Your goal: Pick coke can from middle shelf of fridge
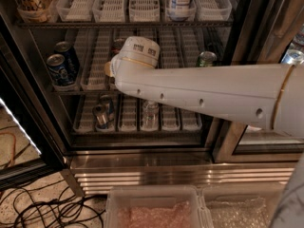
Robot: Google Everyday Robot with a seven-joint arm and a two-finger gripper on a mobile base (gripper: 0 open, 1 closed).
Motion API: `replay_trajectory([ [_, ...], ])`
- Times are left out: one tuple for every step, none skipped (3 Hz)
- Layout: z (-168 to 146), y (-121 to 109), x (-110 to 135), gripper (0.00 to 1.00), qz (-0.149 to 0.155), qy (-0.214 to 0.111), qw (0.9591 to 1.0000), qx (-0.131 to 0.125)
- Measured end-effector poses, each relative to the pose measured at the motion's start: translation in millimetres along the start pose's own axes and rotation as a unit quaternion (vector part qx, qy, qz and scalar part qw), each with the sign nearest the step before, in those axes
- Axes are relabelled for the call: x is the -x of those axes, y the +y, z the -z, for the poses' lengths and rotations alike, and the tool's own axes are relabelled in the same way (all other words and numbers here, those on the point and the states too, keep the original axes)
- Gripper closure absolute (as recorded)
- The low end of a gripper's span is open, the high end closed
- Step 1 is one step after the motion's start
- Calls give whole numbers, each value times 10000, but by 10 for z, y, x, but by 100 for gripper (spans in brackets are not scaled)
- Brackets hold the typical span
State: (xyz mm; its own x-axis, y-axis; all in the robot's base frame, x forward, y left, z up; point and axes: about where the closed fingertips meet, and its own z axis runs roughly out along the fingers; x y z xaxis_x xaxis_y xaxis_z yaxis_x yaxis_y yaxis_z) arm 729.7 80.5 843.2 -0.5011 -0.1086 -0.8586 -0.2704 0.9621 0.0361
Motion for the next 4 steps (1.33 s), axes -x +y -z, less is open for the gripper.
replay_trajectory([
  [0, 0, 0, 81, 0, 0, 10000, 0],
  [88, 62, 39, 100, 123, -18, 9998, 176],
  [287, 179, 114, 100, 79, -30, 9987, 497],
  [455, 330, 137, 100, -22, 42, 9964, 850],
])
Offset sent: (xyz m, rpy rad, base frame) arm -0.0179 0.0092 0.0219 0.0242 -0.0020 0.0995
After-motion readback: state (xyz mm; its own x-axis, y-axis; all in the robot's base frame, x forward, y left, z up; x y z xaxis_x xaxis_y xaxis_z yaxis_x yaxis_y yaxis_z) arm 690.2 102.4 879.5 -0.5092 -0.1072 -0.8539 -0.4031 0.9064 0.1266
